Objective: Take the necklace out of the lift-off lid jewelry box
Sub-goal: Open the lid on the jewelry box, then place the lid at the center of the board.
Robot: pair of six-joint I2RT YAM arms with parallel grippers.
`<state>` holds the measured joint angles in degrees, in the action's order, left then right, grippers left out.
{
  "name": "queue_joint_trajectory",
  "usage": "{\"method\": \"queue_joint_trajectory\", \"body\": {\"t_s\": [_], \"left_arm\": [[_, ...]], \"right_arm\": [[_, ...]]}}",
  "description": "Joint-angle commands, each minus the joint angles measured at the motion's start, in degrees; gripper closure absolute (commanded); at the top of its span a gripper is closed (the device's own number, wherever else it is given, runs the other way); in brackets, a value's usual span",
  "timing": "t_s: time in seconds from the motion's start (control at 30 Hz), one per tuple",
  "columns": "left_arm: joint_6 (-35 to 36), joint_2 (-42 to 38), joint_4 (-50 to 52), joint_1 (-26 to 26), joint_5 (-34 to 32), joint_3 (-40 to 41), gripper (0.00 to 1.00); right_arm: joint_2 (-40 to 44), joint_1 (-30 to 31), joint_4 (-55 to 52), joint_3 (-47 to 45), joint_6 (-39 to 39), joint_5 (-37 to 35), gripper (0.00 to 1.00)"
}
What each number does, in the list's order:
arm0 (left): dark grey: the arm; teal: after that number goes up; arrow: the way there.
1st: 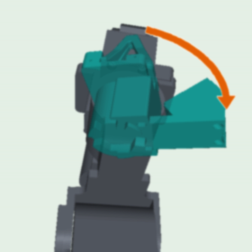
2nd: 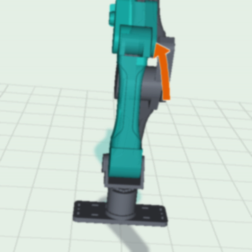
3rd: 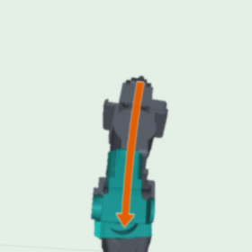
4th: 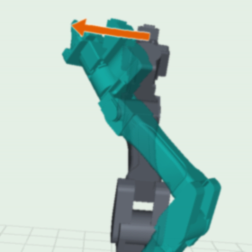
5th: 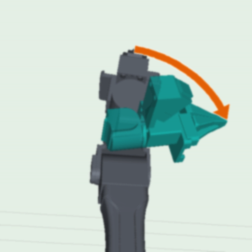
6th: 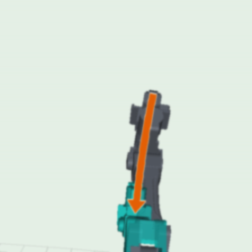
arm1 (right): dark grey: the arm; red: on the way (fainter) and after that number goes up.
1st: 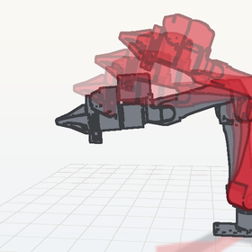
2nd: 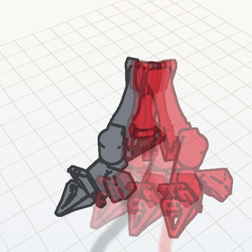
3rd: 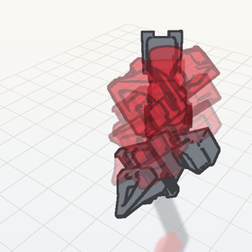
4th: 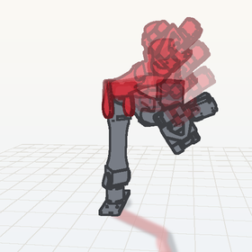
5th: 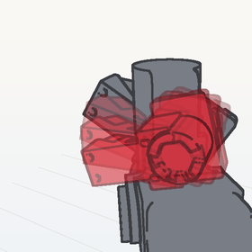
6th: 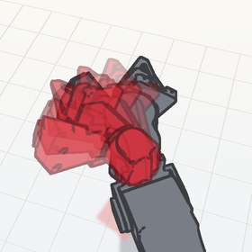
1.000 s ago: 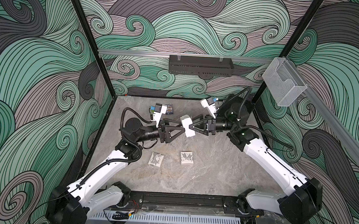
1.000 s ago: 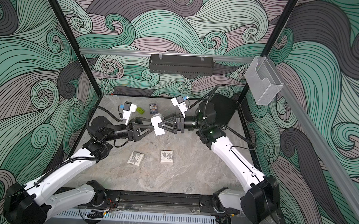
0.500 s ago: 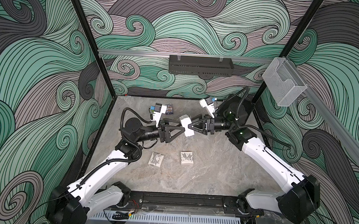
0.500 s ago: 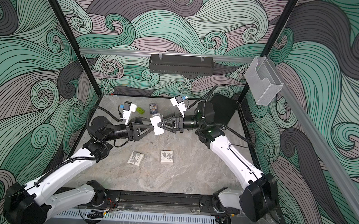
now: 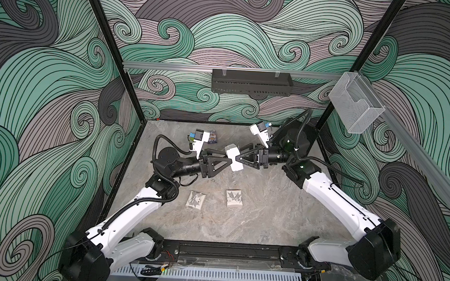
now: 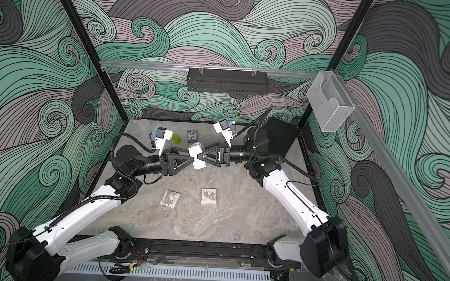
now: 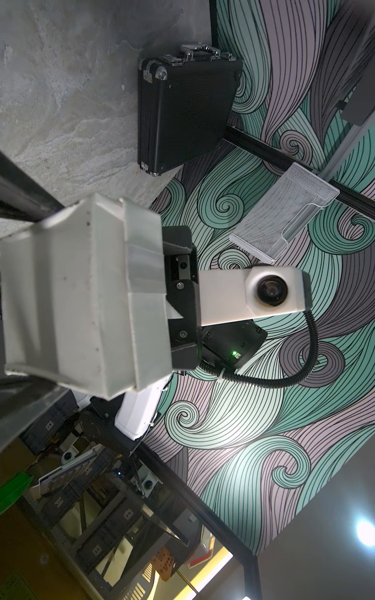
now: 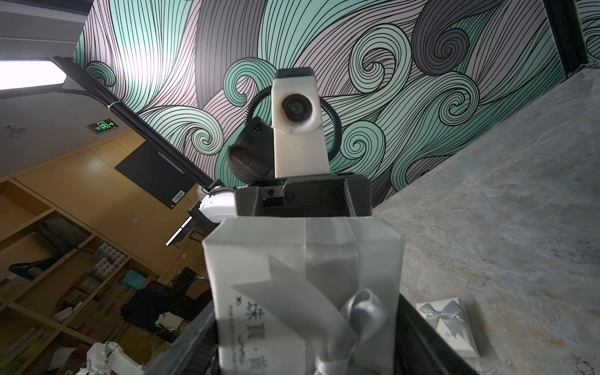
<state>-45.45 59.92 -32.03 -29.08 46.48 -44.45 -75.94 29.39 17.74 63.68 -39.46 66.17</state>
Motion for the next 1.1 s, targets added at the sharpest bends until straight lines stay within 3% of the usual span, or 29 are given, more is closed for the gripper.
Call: {"method": "queue_joint_trajectory", "body": {"t_s": [0.0,0.1,0.53,0.63,0.7,0.8,0.9,1.07], "left_arm": [[0.6,-0.3,-1.6,-0.5,-0.4,-1.4,0.43],[1.5,-0.7,-0.2,-0.5,-1.4,-1.4,0.51],[5.2,-0.3,5.7,-0.5,-5.0,-1.9,0.55],[5.9,-0.2,6.9,-0.3,-5.3,-1.9,0.55],[6.2,-0.4,7.3,-0.3,-5.2,-1.8,0.55],[7.0,-0.7,8.7,-0.3,-4.6,-2.3,0.55],[7.8,-1.2,10.8,-0.2,-4.4,-3.2,0.55],[8.1,-1.6,11.7,-0.2,-4.5,-3.1,0.55]], "right_arm": [[-0.3,-0.2,1.7,-0.9,0.0,0.5,0.28],[0.0,-1.5,1.8,-1.2,-0.2,0.6,0.28],[6.5,-12.6,-4.8,-5.3,2.3,-1.1,0.28],[8.7,-14.9,-22.3,-4.4,13.2,-11.2,0.28],[8.2,-15.0,-36.3,-2.8,21.6,-24.7,0.27],[4.6,-15.1,-46.0,-3.4,24.4,-40.0,0.28],[-0.1,-15.0,-48.0,-5.1,25.1,-46.8,0.27],[-10.0,-15.1,-51.8,-2.7,28.6,-52.4,0.22]]}}
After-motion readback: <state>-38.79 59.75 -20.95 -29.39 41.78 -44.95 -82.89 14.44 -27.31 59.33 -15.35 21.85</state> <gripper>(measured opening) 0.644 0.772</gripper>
